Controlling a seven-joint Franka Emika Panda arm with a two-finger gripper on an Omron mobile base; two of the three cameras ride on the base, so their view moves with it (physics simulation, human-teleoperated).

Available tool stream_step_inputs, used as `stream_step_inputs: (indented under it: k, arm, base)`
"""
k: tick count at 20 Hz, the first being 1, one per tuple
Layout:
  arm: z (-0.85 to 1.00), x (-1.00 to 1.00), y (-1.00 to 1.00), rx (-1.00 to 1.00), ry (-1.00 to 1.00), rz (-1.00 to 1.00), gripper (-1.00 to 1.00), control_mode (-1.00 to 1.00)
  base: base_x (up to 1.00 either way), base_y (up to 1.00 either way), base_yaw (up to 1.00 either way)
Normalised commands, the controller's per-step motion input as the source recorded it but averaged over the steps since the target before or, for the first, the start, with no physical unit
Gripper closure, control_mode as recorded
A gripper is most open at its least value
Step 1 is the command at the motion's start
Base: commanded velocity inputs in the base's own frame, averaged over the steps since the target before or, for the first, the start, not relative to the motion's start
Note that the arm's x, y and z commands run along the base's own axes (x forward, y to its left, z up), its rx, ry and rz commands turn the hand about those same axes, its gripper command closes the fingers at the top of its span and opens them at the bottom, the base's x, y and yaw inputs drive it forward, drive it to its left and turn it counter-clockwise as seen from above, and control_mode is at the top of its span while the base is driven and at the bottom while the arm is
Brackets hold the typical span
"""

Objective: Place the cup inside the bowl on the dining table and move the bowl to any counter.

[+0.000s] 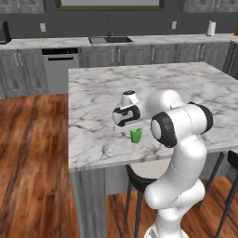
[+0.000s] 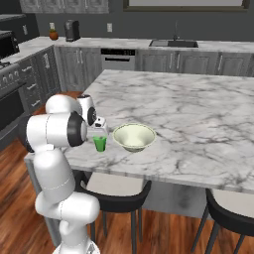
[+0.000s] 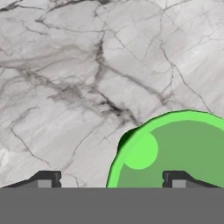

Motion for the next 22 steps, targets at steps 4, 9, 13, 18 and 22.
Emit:
stream_step_inputs:
  k: [4, 9, 13, 18, 22]
  arm:
    - [0.00, 0.00, 0.00, 0.00, 0.00, 0.00, 1.00, -1.00]
    - [0.00, 0.00, 0.00, 0.00, 0.00, 0.00, 1.00, -1.00]
    - [0.00, 0.00, 0.00, 0.00, 0.00, 0.00, 1.00, -1.00]
    - [0.04, 0.00, 0.00, 0.00, 0.00, 0.00, 1.00, -1.00]
    - [0.18, 0.00, 0.00, 0.00, 0.02, 0.00, 1.00, -1.00]
  base:
    - [0.00, 0.00, 0.00]
    - [0.00, 0.00, 0.00]
    - [0.00, 0.00, 0.00]
    - [0.00, 0.00, 0.00]
    - [0.00, 0.00, 0.00]
